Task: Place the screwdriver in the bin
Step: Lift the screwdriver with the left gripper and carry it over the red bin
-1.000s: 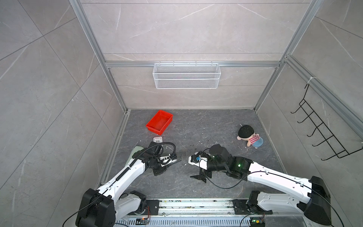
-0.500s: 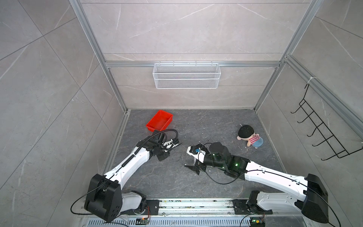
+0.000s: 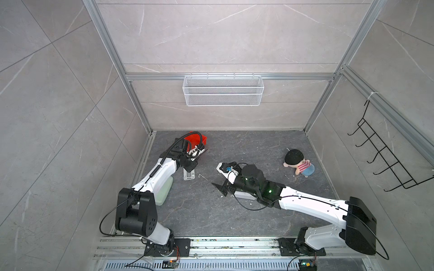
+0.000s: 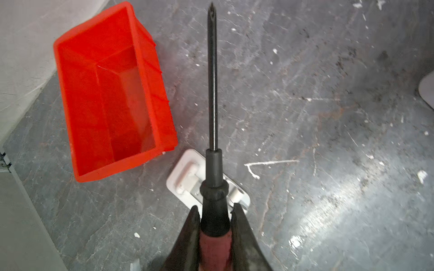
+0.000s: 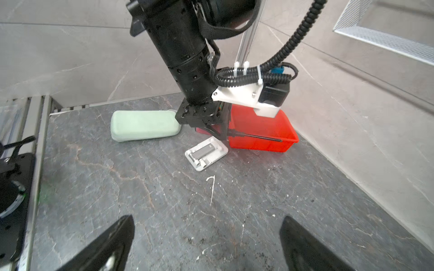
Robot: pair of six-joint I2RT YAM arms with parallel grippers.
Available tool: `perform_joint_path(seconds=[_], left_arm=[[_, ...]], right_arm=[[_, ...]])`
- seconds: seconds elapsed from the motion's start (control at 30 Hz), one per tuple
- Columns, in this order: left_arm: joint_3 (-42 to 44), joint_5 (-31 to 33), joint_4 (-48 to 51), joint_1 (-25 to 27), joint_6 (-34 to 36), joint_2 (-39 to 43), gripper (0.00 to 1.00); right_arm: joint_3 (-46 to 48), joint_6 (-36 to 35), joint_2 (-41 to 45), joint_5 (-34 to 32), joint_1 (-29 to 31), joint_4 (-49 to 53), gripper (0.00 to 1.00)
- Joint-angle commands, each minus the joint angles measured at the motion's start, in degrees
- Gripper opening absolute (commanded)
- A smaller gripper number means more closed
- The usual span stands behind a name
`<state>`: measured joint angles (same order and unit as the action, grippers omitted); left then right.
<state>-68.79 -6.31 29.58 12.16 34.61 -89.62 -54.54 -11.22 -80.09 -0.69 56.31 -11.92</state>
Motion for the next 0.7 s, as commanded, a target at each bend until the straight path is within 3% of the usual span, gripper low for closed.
perform_joint_path(seconds=[0.0, 0.5, 0.67], left_arm=[[-6.3, -2.1, -0.4, -1.9, -2.7, -4.1, 0.00], [-31.9, 2.0, 4.8, -5.4, -5.5, -27.2, 0.00], [-35.8, 2.4, 6.0, -5.6, -5.3, -31.5, 0.00]], right_arm=[[-3.6, 2.3, -2.2, -3.5, 0.3, -2.6, 0.99], [-7.5, 5.1, -7.5, -8.2, 0.4, -4.9, 0.99], [-8.2, 5.1, -7.8, -8.8, 0.5, -3.3, 0.99]])
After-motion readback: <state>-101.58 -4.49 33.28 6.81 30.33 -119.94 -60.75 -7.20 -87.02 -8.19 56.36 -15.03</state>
